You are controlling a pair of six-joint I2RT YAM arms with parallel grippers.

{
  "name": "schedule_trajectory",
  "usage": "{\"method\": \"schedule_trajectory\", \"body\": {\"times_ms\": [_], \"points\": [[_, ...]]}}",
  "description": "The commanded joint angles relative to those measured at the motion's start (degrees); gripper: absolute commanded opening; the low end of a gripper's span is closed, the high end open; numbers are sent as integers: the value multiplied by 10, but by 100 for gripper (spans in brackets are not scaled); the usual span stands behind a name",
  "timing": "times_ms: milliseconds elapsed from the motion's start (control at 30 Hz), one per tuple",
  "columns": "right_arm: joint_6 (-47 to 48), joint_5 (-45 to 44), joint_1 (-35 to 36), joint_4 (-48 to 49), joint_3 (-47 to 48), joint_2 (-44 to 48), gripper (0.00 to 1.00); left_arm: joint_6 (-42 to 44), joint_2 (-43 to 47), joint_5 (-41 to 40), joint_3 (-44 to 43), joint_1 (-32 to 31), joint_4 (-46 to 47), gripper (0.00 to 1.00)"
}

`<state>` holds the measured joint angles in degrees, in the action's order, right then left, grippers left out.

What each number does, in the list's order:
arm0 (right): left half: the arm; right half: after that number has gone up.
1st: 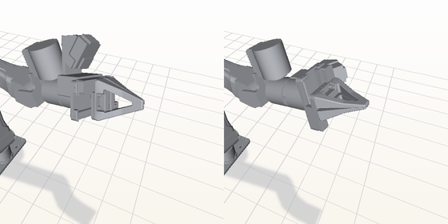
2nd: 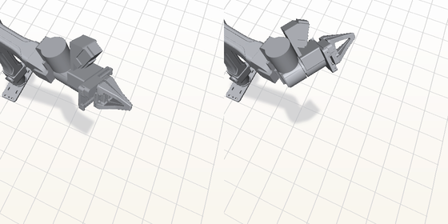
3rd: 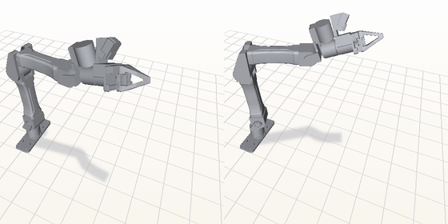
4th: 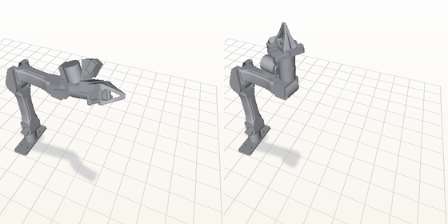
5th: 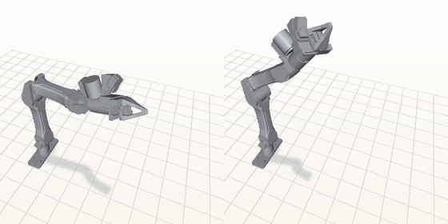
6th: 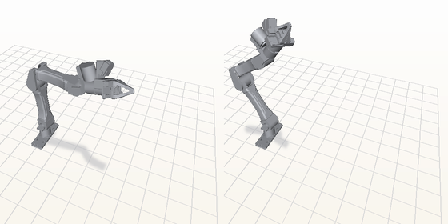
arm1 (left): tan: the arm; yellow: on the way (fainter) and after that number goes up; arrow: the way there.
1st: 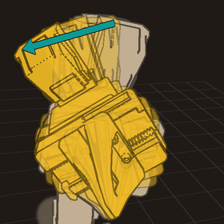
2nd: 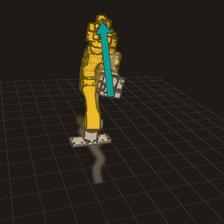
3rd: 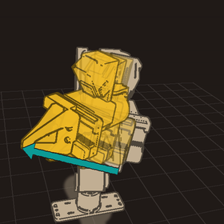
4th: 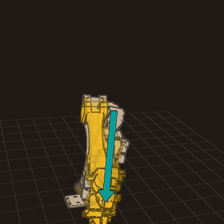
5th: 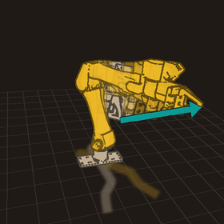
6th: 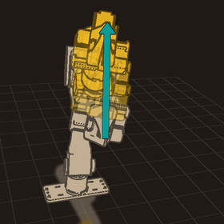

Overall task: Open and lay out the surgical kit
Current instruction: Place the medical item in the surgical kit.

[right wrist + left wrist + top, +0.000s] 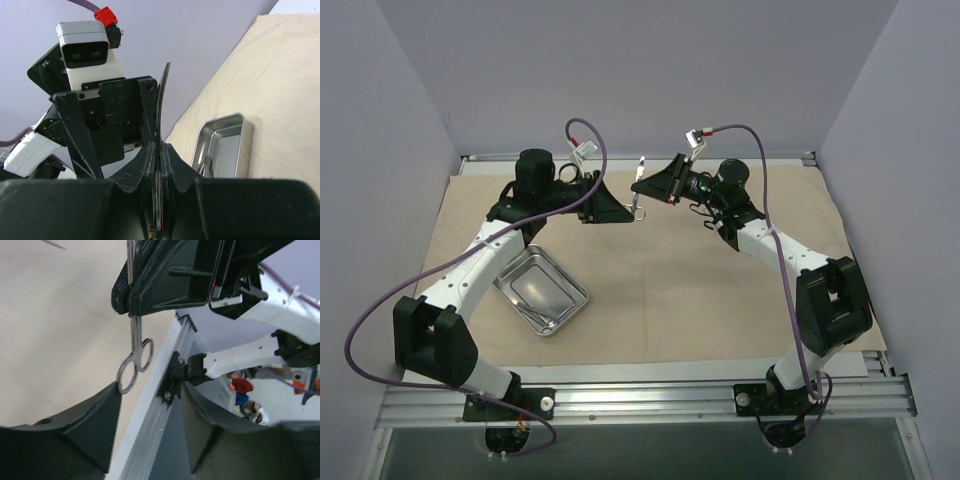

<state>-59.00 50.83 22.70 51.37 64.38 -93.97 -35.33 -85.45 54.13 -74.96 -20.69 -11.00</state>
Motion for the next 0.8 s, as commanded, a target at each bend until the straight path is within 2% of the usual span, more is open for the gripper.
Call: {"method": "schedule_trajectory", "body": {"times_ms": [0,200,300,400,433,467,533,567,600,633,667,700,733,767], "points": [[-17,23,1,67,-3,33,0,-20,-6,29,3,-5,62,55],[-27,28,1,72,-2,33,0,-33,-5,25,17,-6,69,25],[-28,30,1,68,-1,33,0,-35,-4,19,18,-5,62,3],[-28,30,1,62,-2,36,2,-32,-6,18,18,-5,55,2],[-23,30,1,34,-1,40,10,-26,-5,12,18,-6,36,2],[12,30,-1,2,7,43,26,-4,-3,5,15,-6,16,2],[87,12,-2,-154,25,64,43,18,-1,-7,3,-6,-36,2],[199,-2,1,-226,57,71,61,36,5,-10,2,-5,-52,2],[266,-43,4,-379,79,81,63,44,6,-13,-2,-5,-70,2],[336,-67,9,-451,105,84,64,53,8,-16,-4,-5,-101,2],[460,-94,12,-521,129,85,65,68,11,-16,-4,-5,-116,2],[514,-124,24,-626,164,86,65,72,12,-15,-1,-5,-131,2],[565,-196,32,-666,179,90,65,75,15,-12,3,-5,-144,2],[619,-229,41,-702,190,98,65,77,22,-5,9,-5,-149,2]]}}
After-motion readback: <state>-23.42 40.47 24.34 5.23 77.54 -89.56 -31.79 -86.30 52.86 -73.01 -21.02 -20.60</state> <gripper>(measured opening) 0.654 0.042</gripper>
